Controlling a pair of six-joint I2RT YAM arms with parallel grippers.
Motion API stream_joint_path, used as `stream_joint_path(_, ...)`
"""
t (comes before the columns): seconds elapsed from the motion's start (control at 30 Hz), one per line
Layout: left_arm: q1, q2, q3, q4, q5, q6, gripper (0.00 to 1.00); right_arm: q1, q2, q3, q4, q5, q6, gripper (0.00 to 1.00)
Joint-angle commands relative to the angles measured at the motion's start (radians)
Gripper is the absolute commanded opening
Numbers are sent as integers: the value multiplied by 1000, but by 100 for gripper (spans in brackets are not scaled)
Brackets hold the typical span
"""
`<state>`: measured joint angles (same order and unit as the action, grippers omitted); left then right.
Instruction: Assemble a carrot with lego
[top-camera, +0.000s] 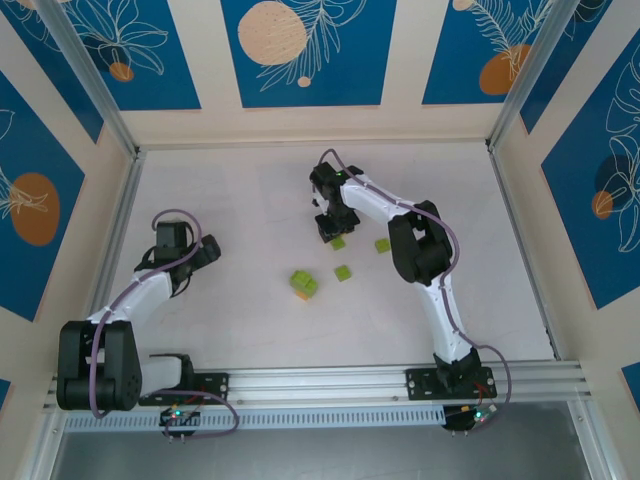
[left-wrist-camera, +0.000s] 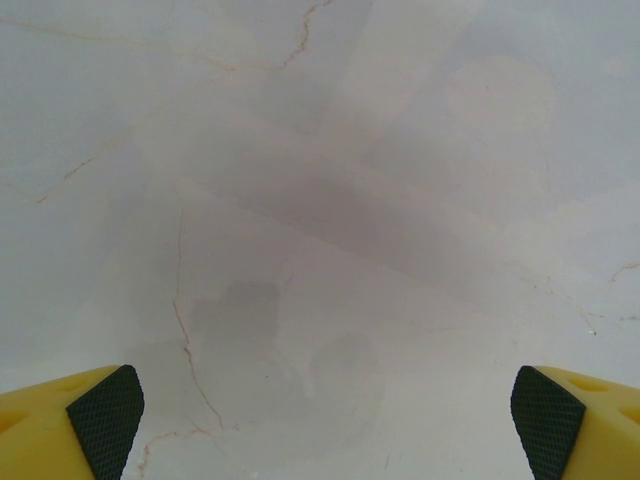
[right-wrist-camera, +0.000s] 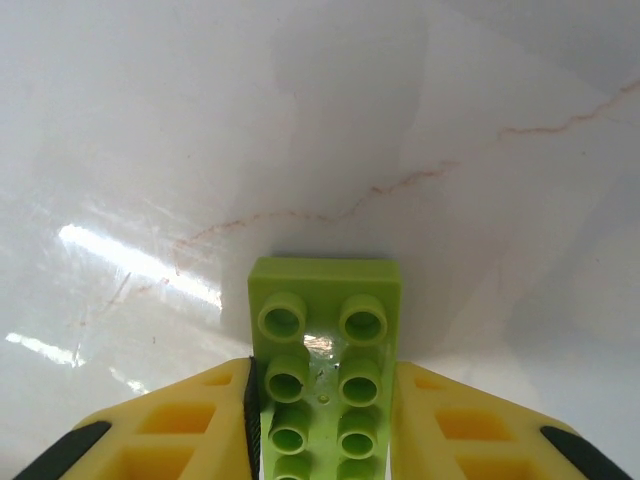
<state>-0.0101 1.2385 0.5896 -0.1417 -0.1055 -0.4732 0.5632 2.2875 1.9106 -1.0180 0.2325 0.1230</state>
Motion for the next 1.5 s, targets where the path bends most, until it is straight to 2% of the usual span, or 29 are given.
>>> stream_joint_path(0.0,18,-2,0,7,1,-11,97,12,-97,-4,-57,-16,-19,34)
stream_joint_path(0.23,17,-4,-2,9,2,-12,97,49,-181,34,-159,-113,-53,34)
stream_joint_path(0.4,18,-10,-3,5,0,-13,97,135,-249,11,-218,-199,-140,35)
stream_joint_path(0.6,18,-14,-5,6,3,-13,97,218,-282,-20,-261,-224,-194,35)
stream_joint_path(1.47,18,-28,-13,-1,4,-14,97,280,-265,-76,-266,-294,-249,35)
